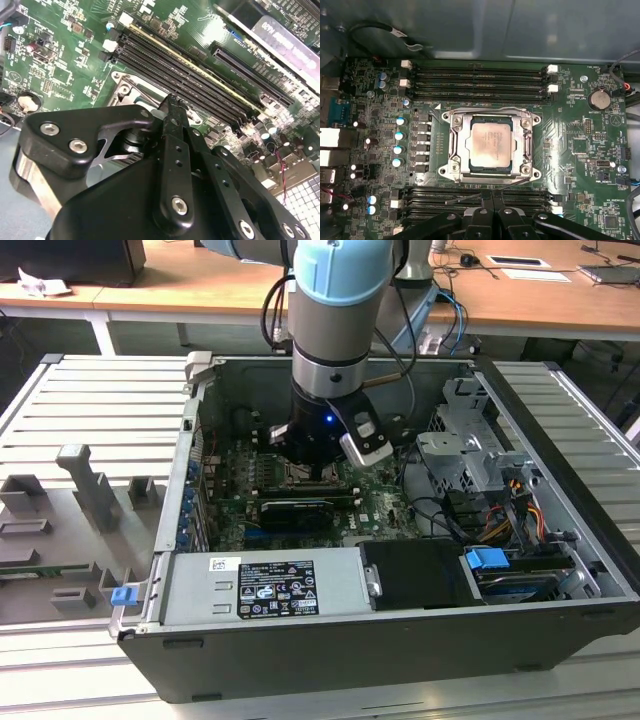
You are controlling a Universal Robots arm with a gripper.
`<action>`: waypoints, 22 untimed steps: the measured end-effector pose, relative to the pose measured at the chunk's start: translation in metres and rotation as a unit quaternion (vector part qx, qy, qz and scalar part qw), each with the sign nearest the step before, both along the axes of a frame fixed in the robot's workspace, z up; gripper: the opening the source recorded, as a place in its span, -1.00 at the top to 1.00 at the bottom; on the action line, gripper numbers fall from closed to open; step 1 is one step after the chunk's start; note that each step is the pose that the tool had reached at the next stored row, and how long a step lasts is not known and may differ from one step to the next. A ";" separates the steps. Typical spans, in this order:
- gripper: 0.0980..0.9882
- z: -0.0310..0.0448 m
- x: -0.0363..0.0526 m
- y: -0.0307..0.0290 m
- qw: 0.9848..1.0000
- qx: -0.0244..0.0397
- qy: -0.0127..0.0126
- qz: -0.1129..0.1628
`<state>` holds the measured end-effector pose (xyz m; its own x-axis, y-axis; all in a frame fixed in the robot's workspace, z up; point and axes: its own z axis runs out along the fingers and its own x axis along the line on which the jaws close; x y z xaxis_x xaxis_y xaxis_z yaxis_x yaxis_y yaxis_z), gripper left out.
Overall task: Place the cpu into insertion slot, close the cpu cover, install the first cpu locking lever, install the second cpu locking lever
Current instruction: 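Install the second cpu locking lever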
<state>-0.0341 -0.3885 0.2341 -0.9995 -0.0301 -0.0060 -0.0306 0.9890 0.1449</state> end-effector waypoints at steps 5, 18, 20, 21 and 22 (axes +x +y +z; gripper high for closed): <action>0.98 -0.0018 -0.0072 0.0000 1.000 0.000 0.000 0.000; 0.98 -0.0233 -0.0310 0.0001 1.000 0.007 0.000 0.004; 0.98 -0.0260 -0.0347 -0.0002 1.000 0.020 -0.001 0.004; 0.98 -0.0268 -0.0360 -0.0005 1.000 0.025 -0.001 0.004; 0.98 -0.0276 -0.0371 -0.0009 1.000 0.027 -0.001 0.004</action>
